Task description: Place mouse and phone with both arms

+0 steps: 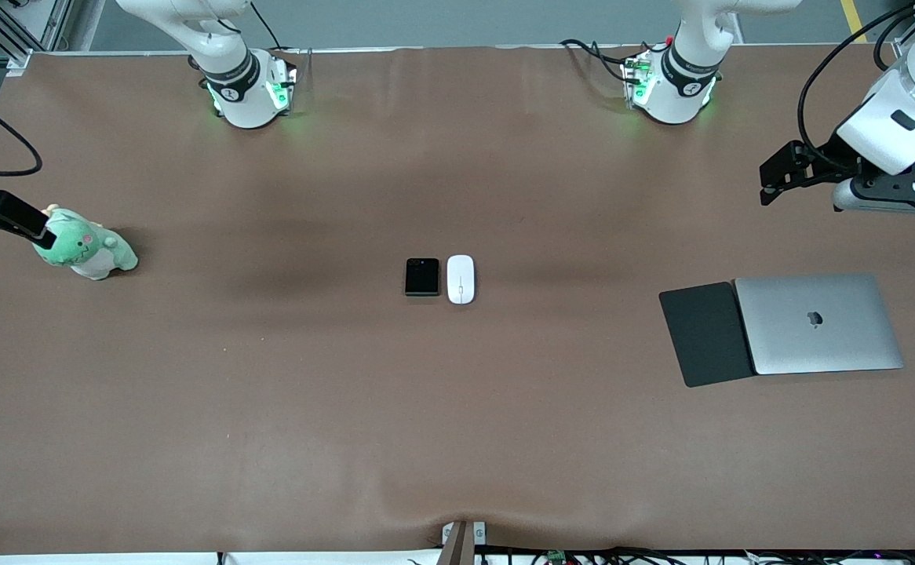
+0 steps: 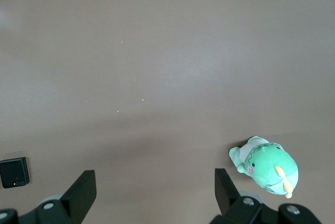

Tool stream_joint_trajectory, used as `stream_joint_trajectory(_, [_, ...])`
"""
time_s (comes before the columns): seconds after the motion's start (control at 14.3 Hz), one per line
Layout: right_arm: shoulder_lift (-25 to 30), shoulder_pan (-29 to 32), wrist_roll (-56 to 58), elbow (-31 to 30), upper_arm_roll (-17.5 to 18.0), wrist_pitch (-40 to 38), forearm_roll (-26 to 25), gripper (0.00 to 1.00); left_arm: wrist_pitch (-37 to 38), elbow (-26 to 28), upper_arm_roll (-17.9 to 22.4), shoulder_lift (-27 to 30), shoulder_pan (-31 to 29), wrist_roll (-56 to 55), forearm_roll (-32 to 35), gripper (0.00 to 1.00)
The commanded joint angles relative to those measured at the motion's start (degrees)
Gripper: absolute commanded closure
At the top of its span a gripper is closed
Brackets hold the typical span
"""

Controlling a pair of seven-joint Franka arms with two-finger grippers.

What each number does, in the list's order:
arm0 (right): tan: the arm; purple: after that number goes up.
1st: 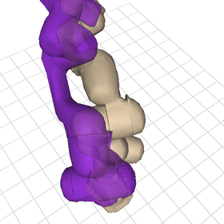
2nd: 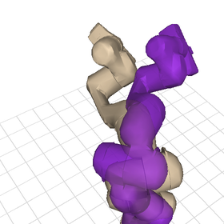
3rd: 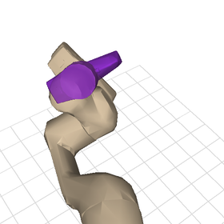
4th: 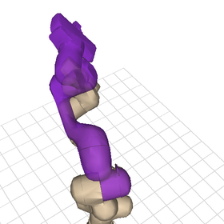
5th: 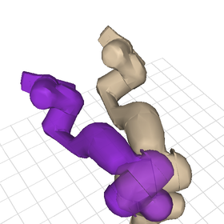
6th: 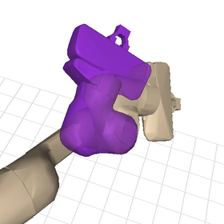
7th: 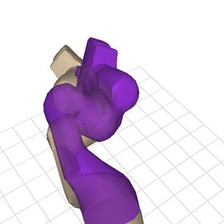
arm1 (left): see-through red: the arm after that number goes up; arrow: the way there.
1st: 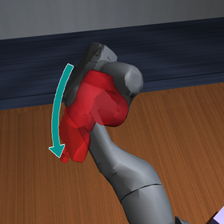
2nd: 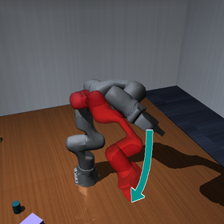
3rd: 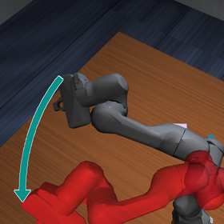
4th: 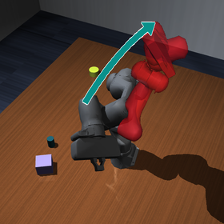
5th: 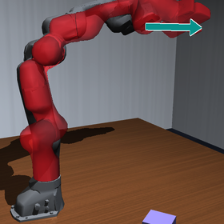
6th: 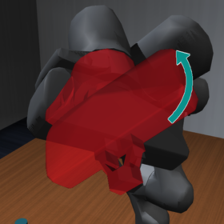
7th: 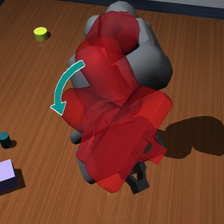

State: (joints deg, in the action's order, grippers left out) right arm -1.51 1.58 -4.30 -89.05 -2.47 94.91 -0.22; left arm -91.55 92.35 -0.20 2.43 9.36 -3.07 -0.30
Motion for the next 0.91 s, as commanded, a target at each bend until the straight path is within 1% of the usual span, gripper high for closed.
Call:
stream_joint_trajectory(0.0, [-0.2,0.0,-0.8,1.2,0.1,-0.8,-0.1,0.0,-0.3,-0.2,0.0,0.2,0.0,0.0,-1.0,0.0])
stream_joint_trajectory(0.7, [-0.2,-0.3,-1.1,0.8,0.2,-0.2,-0.5,0.0,-0.5,0.5,-0.1,-0.1,0.5,-0.5,-2.0,0.0])
stream_joint_trajectory(0.84, [-0.2,-0.5,-1.1,0.7,0.2,-0.2,-0.5,0.0,-2.6,1.5,-0.1,-0.9,0.8,-1.5,-3.3,0.0])
